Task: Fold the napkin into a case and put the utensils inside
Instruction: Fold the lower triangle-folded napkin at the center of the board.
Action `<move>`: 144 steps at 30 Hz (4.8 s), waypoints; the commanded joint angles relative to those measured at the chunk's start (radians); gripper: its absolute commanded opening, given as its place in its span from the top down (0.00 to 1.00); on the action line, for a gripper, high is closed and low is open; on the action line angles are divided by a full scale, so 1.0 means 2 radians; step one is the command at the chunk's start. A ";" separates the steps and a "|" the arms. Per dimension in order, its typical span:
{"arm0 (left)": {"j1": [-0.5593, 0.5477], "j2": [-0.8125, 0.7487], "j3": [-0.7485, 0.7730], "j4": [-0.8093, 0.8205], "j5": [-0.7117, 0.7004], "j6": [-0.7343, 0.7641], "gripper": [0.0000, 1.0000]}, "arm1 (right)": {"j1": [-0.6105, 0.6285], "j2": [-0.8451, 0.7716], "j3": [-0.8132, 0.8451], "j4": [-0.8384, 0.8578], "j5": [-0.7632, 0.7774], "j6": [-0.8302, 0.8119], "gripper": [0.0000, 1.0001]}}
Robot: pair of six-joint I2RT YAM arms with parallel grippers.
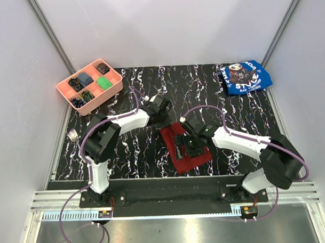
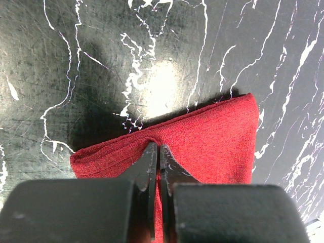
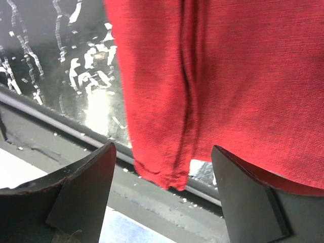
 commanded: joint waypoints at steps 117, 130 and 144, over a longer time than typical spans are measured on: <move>-0.028 -0.007 0.077 -0.109 -0.010 0.119 0.60 | -0.189 0.204 0.101 0.190 -0.126 -0.004 1.00; -0.029 0.006 0.096 -0.107 0.000 0.123 1.00 | -0.189 0.229 0.094 0.196 -0.127 -0.002 1.00; -0.026 0.042 0.113 -0.097 0.008 0.117 1.00 | -0.188 0.236 0.090 0.197 -0.130 -0.004 1.00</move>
